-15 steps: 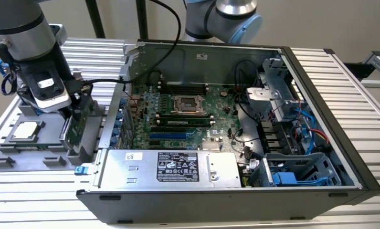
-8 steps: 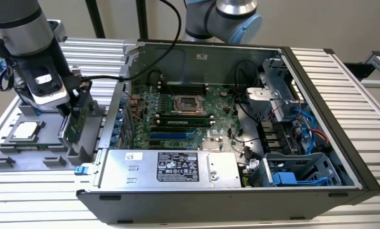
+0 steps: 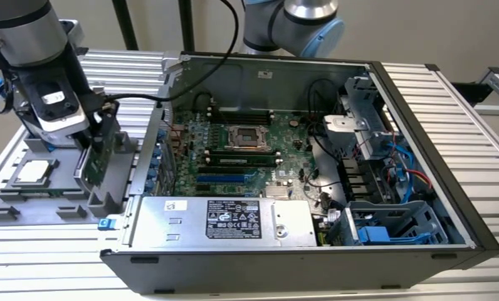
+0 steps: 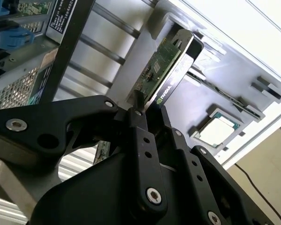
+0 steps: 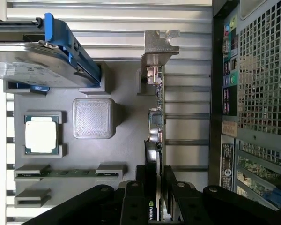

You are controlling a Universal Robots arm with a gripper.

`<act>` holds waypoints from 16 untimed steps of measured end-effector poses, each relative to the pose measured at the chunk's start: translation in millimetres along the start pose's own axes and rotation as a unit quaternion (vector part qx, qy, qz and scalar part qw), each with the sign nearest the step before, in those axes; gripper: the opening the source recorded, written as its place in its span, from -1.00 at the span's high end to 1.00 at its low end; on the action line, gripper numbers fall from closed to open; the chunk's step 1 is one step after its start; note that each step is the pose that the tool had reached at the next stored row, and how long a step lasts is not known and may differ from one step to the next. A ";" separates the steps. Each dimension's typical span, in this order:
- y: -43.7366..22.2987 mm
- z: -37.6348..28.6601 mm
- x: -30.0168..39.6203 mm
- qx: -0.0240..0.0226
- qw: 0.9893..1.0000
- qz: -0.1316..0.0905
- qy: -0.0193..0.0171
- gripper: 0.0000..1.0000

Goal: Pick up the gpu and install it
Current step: 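Pick up the gpu and move the gpu toward the slot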

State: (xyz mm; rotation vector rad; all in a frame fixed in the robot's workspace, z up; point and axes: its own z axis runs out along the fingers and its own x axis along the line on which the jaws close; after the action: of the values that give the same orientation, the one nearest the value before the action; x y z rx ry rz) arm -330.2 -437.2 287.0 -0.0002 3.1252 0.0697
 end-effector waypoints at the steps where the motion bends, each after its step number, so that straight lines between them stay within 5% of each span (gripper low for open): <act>1: 0.0 -1.0 0.0 0.000 1.000 0.000 0.000 1.00; 16: 0.7 -15.0 -0.2 0.000 1.000 0.000 0.000 1.00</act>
State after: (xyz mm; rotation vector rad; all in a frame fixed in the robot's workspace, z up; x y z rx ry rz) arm -330.2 -437.2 302.0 -0.0002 3.1253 0.0697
